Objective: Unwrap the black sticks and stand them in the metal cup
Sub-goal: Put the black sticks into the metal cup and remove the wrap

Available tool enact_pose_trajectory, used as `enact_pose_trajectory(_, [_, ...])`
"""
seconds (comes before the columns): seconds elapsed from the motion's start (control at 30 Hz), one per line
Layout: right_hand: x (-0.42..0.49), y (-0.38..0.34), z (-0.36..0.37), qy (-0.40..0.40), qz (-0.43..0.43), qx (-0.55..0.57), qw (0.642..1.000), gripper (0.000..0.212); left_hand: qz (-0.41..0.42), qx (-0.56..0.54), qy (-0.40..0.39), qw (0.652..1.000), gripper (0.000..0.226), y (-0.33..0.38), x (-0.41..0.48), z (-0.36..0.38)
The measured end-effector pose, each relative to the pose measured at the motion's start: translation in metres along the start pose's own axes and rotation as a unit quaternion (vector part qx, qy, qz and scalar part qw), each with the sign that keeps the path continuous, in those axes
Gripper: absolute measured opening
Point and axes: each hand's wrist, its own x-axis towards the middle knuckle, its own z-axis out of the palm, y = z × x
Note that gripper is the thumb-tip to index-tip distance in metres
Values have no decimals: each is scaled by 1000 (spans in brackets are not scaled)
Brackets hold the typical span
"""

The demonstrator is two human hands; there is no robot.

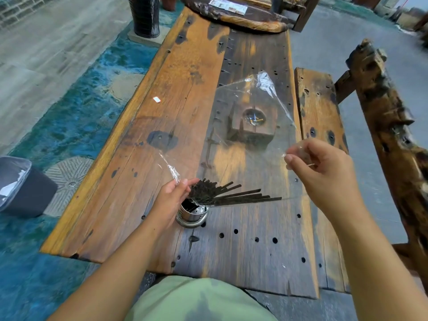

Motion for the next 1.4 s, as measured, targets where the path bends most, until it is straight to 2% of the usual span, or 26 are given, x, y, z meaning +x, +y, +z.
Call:
enact_pose_trajectory(0.23, [7,-20,5,13,-69,-17,997,10,8,-21,5,1000,27,0,-2,-1])
enact_pose_trajectory(0.33, [12,-23,13,2,-73,-56,996,14,0,-39,15,999,26,-7,0,-4])
enact_pose_trajectory(0.43, [18,-25,14,31,-74,-28,996,15,2,-69,27,997,23,-7,2,-7])
enact_pose_trajectory(0.53, [18,-24,18,-14,-60,-71,996,14,-6,-90,43,995,17,-7,1,-9])
enact_pose_trajectory(0.63, [18,-29,20,26,-75,-36,996,11,0,-85,42,996,17,-7,1,-8])
enact_pose_trajectory(0.7, [18,-29,26,12,-73,-58,996,10,-6,-97,42,994,16,-6,0,-5])
enact_pose_trajectory(0.77, [18,-23,33,-3,-65,-96,993,12,-10,-101,41,994,16,-3,0,-2])
enact_pose_trajectory(0.9, [14,-17,22,21,-44,-78,996,15,-4,-108,54,993,15,-8,3,-5])
enact_pose_trajectory(1.0, [6,-6,11,-68,20,-83,994,30,0,-95,54,994,15,-10,4,-6])
enact_pose_trajectory(1.07, [-2,7,8,-93,64,-62,992,26,5,-76,52,996,17,-10,3,-4])
enact_pose_trajectory(1.13, [-11,17,5,-62,91,-24,994,8,15,-46,37,998,19,-9,2,-2])
enact_pose_trajectory(1.27, [-26,29,-6,17,74,-40,996,10,13,-4,21,1000,18,-3,0,7])
enact_pose_trajectory(1.4, [-27,26,-12,42,58,-29,997,8,26,2,45,999,20,0,-1,11])
